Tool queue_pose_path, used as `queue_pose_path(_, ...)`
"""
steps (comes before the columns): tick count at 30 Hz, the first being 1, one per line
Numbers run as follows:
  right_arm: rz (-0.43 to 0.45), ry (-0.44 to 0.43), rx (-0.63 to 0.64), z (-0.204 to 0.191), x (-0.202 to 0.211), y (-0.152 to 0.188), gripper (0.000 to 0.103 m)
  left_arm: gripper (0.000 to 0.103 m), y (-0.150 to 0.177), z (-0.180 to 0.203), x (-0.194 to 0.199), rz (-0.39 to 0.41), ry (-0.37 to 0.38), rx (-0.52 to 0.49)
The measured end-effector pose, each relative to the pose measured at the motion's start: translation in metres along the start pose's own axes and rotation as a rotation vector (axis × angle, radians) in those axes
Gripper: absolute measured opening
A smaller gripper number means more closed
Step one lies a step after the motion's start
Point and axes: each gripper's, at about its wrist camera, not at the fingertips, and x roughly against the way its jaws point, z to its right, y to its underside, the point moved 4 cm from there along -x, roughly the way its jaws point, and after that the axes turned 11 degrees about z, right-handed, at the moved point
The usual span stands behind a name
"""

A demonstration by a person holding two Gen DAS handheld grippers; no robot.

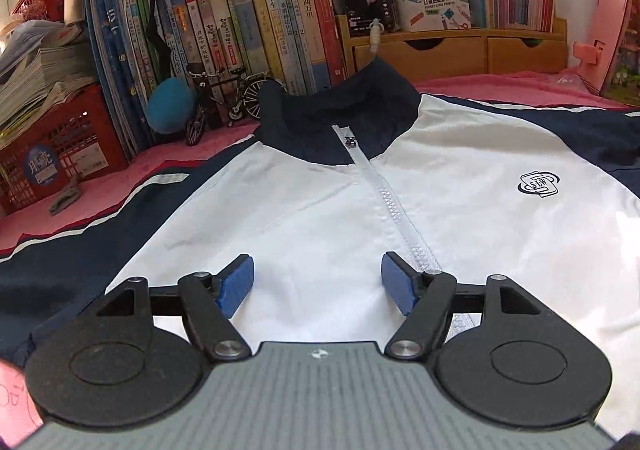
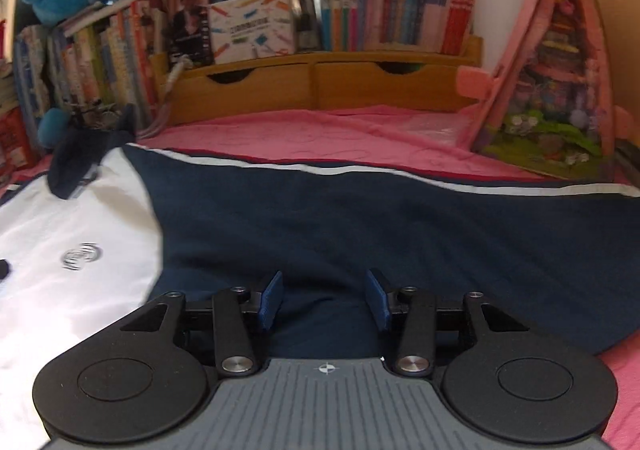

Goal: Fold clothes

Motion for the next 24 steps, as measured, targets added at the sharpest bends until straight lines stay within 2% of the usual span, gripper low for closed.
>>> queue_pose_path(4, -0.008, 0.221, -0.093, 0.099, -0.025, -0.007, 0.047, 0.077, 0.001, -0.002, 0.0, -0.004, -0.008, 0.007)
queue_pose_path(7, -0.011, 0.388, -0.174, 0.179, -0.037, -0.009, 0.046, 0.078, 0.001, 0.002, 0.002, 0.003, -0.027, -0.028)
queue_pose_path(10, -0.008, 0.408, -0.172, 0.217, -0.043, -0.01, 0.044, 0.078, 0.0, 0.006, 0.002, 0.012, -0.038, -0.063)
queue_pose_path(12, -0.014, 0.413, -0.102, 0.221, -0.049, -0.012, 0.043, 0.078, 0.0, 0.008, 0.003, 0.017, -0.044, -0.082)
queue_pose_path(17, -0.04, 0.573, 0.039, 0.201, -0.069, -0.023, 0.044, 0.078, 0.0, 0.007, 0.004, 0.022, -0.043, -0.092)
queue_pose_path(19, -0.036, 0.602, 0.03, 0.185, -0.064, -0.026, 0.052, 0.077, -0.002, 0.003, 0.005, 0.025, -0.028, -0.091)
queue_pose_path(24, 0.08, 0.416, 0.066, 0.124, -0.017, -0.042, 0.059, 0.077, -0.024, -0.024, 0.007, 0.096, -0.039, -0.1)
